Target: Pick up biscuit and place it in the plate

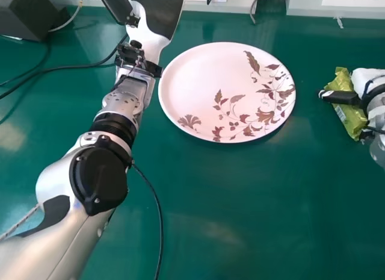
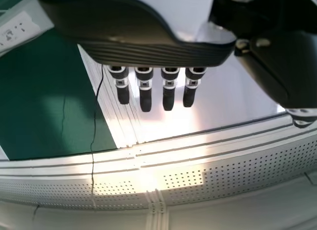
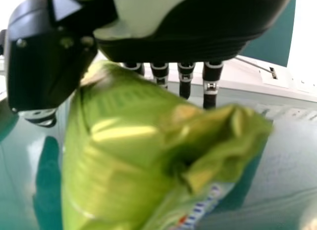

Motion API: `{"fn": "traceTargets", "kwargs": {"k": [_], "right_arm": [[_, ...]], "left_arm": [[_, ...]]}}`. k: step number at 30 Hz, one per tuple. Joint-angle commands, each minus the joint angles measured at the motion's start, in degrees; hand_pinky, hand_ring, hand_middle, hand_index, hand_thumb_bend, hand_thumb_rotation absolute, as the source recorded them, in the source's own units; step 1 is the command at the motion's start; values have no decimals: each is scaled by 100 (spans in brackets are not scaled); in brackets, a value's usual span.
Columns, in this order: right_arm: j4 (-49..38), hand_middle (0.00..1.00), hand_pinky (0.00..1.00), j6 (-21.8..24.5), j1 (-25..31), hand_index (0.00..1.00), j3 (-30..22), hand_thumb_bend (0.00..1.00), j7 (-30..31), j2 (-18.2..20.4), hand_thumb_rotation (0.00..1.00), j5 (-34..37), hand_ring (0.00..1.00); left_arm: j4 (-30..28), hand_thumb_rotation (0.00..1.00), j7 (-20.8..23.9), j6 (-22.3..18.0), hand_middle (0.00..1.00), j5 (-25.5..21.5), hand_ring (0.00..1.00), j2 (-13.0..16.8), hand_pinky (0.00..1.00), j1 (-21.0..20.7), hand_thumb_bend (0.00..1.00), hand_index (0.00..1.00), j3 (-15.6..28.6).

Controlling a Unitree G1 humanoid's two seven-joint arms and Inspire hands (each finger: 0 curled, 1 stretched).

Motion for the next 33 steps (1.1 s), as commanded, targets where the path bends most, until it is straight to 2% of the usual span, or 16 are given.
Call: {"fn": "traceTargets", "kwargs": {"k": [1,7,14,17,22,28,33], "right_arm": [[-29,94,73,54,323,89,28,86,188,-89,61,71,87],[-561,94,71,171,669,89,-165,88,120,-184,68,98,87],[-1188,93,72,370,1030,86,-361,92,224,-249,67,83,87],[-1290,93,72,386,1120,88,-368,91,226,-258,69,65,87],[-1454,92,68,402,1202,89,-359,91,293,-272,63,54,84],[-1584,85,57,385,1239,87,-374,84,332,-293,48,27,75],[-1631,75,49,381,1233,78,-381,71,342,-293,39,1,65]], "left_arm": [[-16,38,-38,-64,100,-8,98,29,100,-114,100,100,28],[-11,39,38,-127,100,23,97,36,100,-116,100,100,4],[-4,40,33,-124,100,30,97,46,99,-113,100,100,-2],[0,40,41,-110,100,13,96,42,99,-114,100,100,13],[11,41,55,15,100,-23,96,58,98,-117,100,100,40],[8,40,198,109,100,-87,96,65,98,-132,100,100,88],[16,41,286,220,100,-220,96,58,97,-147,100,100,231]]}}
